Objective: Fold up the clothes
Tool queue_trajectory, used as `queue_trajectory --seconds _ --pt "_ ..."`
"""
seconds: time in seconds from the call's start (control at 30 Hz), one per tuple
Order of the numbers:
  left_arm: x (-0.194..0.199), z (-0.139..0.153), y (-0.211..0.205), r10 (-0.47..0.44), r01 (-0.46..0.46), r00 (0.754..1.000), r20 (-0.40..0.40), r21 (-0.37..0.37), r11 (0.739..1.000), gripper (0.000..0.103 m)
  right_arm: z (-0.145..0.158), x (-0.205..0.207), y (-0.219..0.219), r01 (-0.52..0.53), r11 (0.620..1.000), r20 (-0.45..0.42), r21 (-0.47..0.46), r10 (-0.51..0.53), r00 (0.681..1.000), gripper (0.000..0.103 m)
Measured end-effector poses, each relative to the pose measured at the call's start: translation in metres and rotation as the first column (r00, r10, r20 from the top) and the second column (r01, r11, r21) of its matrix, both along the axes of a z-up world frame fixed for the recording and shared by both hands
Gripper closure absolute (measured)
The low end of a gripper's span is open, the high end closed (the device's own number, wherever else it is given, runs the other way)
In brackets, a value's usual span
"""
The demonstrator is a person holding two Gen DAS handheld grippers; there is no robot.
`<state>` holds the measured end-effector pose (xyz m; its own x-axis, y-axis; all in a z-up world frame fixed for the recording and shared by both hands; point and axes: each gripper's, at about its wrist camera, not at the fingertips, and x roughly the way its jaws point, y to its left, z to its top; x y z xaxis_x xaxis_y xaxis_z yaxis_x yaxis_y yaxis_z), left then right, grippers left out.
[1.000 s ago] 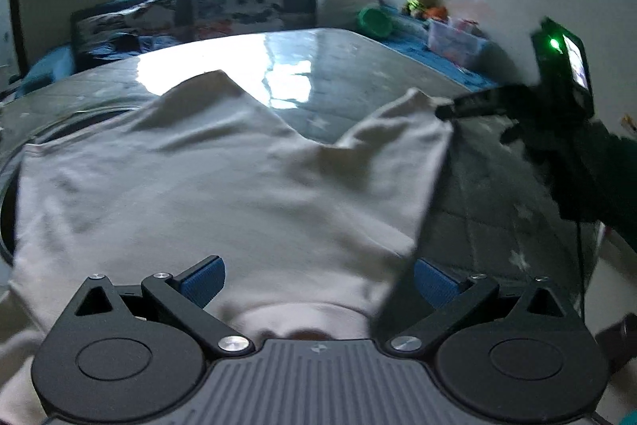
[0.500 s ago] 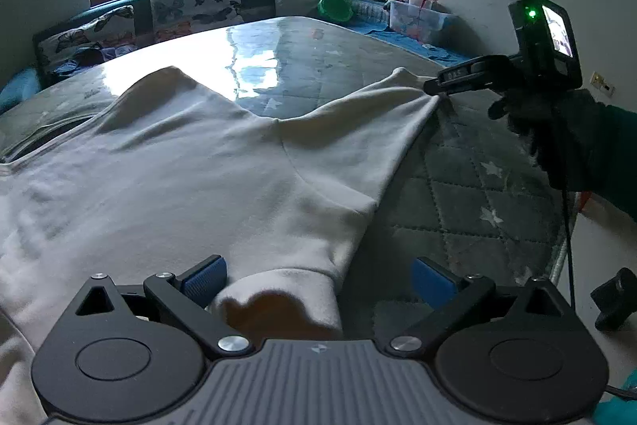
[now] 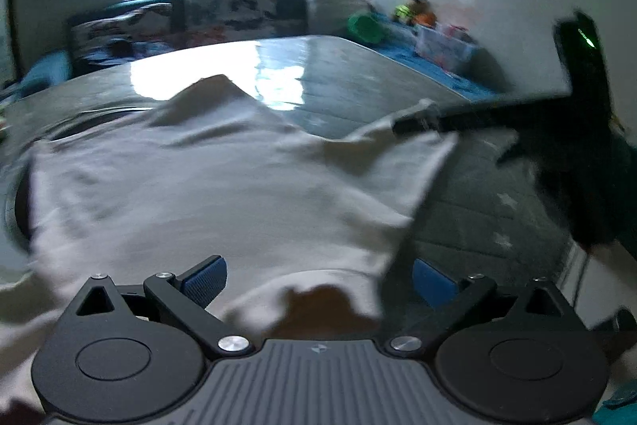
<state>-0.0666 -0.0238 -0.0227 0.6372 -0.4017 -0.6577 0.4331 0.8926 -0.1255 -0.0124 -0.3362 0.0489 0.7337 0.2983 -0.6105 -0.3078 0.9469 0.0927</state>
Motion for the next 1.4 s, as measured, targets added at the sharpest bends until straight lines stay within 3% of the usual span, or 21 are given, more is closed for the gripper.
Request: queue_trajectory --seconds 0.2,0.37,0.53,0.77,1.0,1.17,1.23,1.4 --pt "-0.009 0.005 0.071 0.218 -0.218 0.976 0.003 -0.001 0.976 0.001 0.002 -0.011 0.058 -0.224 0.975 -0.014 0.011 0.224 0.975 0.045" --pt "-0.01 0.003 0.134 0.407 -0.407 0.914 -0.002 0.007 0.914 0.002 -0.003 -0.017 0.091 -0.317 0.948 -0.03 -0.005 0.317 0.948 0.04" --pt "-0.001 -0.005 0.18 0.524 -0.523 0.852 -0.018 0.038 0.852 0.004 -0.012 -0.022 0.112 -0.367 0.93 -0.056 -0.03 0.365 0.929 0.039" --pt "0.002 -0.016 0.211 0.594 -0.592 0.804 0.031 0.127 0.796 0.005 -0.017 -0.03 0.117 -0.396 0.915 -0.069 -0.075 0.391 0.918 0.034" --pt "0.008 -0.018 0.23 0.627 -0.629 0.776 0.063 0.14 0.764 0.003 -0.017 -0.039 0.131 -0.465 0.879 -0.075 -0.105 0.459 0.885 0.032" --pt "0.011 -0.018 0.235 0.642 -0.644 0.764 0.061 0.143 0.752 0.001 -0.014 -0.051 0.135 -0.499 0.851 -0.063 -0.162 0.496 0.866 0.031" --pt "0.011 -0.016 0.233 0.646 -0.646 0.762 0.054 0.144 0.75 0.002 -0.008 -0.052 0.134 -0.491 0.859 -0.045 -0.147 0.49 0.871 0.031" --pt "0.004 -0.005 0.218 0.629 -0.631 0.775 0.052 0.112 0.768 0.0 -0.014 -0.057 0.142 -0.525 0.84 -0.07 -0.139 0.52 0.851 0.024"
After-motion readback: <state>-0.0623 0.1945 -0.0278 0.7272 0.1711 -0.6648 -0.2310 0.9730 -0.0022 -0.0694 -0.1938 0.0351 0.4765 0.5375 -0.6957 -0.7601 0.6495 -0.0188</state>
